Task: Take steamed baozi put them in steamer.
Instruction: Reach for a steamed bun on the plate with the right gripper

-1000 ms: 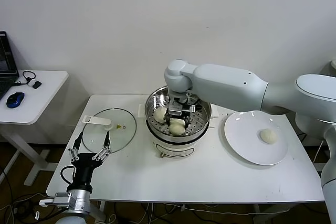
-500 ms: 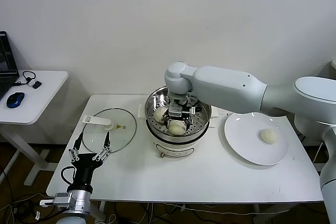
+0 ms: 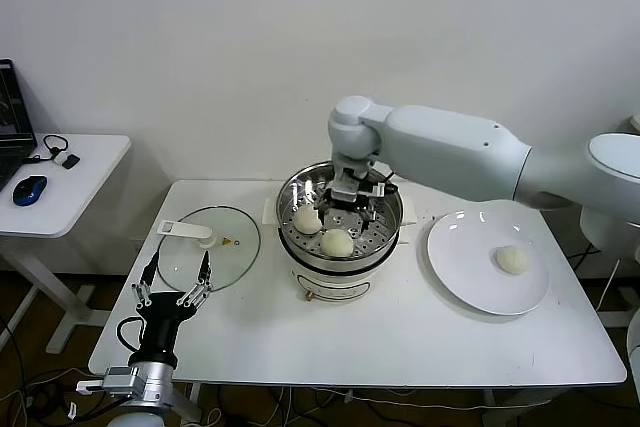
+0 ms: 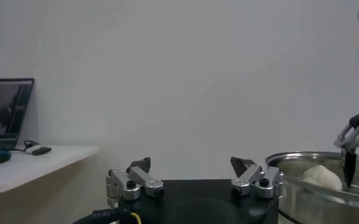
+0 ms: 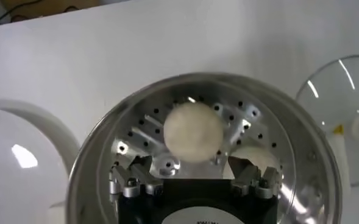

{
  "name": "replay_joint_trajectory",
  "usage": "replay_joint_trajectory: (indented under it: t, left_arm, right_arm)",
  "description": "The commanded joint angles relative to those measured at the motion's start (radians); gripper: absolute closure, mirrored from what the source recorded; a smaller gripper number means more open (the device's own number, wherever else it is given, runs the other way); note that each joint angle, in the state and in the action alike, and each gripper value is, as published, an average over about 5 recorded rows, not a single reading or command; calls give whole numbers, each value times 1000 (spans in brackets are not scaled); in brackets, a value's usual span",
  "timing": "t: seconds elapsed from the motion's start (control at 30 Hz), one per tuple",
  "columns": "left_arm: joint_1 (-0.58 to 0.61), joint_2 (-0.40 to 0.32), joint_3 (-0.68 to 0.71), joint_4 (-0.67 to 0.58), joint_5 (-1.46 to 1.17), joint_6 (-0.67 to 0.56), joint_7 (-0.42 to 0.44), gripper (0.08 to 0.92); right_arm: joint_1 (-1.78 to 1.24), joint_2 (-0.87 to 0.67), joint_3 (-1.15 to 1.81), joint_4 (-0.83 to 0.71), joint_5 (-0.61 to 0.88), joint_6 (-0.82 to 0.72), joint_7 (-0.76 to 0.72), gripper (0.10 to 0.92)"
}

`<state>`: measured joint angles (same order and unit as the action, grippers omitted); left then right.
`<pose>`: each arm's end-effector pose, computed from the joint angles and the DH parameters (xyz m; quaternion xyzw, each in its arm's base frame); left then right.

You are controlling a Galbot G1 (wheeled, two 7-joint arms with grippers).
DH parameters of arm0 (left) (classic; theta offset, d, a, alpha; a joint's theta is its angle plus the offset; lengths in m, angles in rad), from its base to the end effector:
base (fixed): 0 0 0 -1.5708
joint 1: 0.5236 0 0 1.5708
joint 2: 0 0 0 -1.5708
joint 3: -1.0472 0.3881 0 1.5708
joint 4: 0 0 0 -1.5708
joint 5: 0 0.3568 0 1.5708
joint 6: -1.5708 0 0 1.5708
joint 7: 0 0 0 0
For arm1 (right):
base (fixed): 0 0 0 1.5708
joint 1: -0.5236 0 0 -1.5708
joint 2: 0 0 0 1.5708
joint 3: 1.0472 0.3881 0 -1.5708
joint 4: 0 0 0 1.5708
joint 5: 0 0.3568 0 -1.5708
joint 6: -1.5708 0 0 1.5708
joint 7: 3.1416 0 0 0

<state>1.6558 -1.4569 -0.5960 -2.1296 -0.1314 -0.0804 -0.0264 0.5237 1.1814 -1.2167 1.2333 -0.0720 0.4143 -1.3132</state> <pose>0.1360 0.0443 -0.3326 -0.0134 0.9998 0.0015 0.0174 0.5943 0.1148 -0.0567 0.6773 -0.1236 0.7199 0.0876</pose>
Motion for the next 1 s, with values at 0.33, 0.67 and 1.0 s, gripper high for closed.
replay_joint_trajectory:
  t: [0.33, 0.67, 1.0]
  left_arm:
    - [-5, 8, 8, -2, -1, -1, 0, 177]
    - [-6, 12, 16, -2, -7, -2, 1, 177]
    - [-8, 12, 21, -5, -4, 1, 1, 177]
  right_arm:
    - [148, -156, -23, -312, 254, -258, -21, 203]
    - [86, -290, 0, -423, 205, -310, -53, 203]
    - [-91, -421, 119, -419, 132, -397, -51, 203]
